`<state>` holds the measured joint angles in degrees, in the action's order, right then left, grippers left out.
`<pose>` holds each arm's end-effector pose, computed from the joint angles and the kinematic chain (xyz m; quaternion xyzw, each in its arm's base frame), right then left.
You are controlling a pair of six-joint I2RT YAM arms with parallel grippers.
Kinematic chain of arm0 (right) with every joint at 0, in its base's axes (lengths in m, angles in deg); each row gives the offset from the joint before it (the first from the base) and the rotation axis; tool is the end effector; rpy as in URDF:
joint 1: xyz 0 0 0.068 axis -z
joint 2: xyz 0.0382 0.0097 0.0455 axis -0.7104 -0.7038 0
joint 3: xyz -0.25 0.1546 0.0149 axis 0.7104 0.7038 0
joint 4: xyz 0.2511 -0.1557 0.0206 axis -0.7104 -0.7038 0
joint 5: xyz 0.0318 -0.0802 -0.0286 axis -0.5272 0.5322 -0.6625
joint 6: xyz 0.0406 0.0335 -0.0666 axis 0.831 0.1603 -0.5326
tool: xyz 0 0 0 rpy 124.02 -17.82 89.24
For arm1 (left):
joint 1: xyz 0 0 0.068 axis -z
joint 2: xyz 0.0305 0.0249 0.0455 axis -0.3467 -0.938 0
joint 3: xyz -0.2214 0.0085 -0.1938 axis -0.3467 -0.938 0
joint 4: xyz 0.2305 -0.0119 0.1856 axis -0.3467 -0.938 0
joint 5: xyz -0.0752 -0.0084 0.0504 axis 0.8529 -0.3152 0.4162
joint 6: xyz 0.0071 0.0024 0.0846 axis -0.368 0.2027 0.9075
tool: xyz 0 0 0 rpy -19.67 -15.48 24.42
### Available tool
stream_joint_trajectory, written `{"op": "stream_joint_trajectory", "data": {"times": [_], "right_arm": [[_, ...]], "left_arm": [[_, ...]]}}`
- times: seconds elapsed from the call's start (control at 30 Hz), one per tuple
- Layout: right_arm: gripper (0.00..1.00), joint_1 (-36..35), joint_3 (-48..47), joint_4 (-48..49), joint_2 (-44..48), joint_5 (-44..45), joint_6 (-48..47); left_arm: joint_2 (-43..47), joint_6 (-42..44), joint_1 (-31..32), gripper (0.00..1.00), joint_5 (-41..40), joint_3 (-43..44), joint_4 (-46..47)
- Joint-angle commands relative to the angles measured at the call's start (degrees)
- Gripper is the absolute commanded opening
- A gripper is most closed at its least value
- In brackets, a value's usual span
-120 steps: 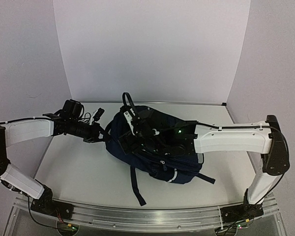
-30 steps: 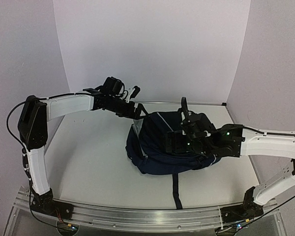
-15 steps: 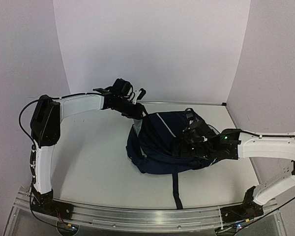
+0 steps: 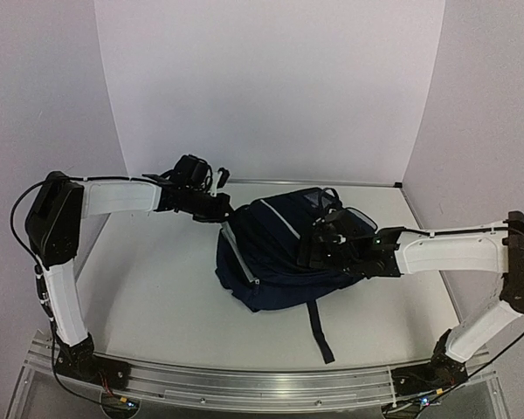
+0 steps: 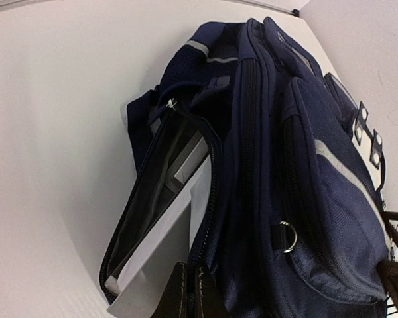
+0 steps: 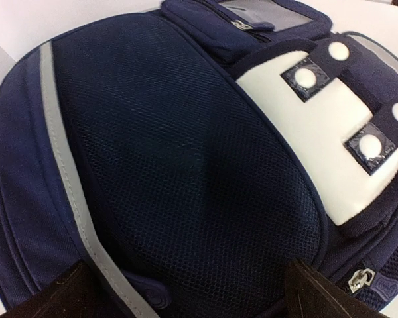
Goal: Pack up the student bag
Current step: Adjust the student bag at the center of the board.
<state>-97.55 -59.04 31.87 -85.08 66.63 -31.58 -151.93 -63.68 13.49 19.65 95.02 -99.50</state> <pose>0.2561 0.2858 0.1948 -0.0113 0.9024 0.1672 0.3971 0.4033 -0.2946 0.2032 0.1581 0.8918 -0.2990 0.3005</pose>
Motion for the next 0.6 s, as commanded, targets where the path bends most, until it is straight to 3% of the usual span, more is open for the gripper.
{"op": "stream_joint_trajectory", "data": {"times": [0.0,0.27,0.57], "right_arm": [[0.94,7.7,-0.6,-1.6,-8.0,1.6,-3.7],[0.93,12.8,-9.5,0.4,-12.8,2.9,-12.4],[0.97,15.1,-9.8,-2.0,-2.6,0.7,-21.2]], "left_arm": [[8.4,-7.3,-2.8,0.0,-4.9,-10.0,-3.0],[17.4,-19.8,2.5,0.0,5.8,-24.4,11.1],[8.8,-23.0,15.2,0.0,10.4,-16.1,23.9]]}}
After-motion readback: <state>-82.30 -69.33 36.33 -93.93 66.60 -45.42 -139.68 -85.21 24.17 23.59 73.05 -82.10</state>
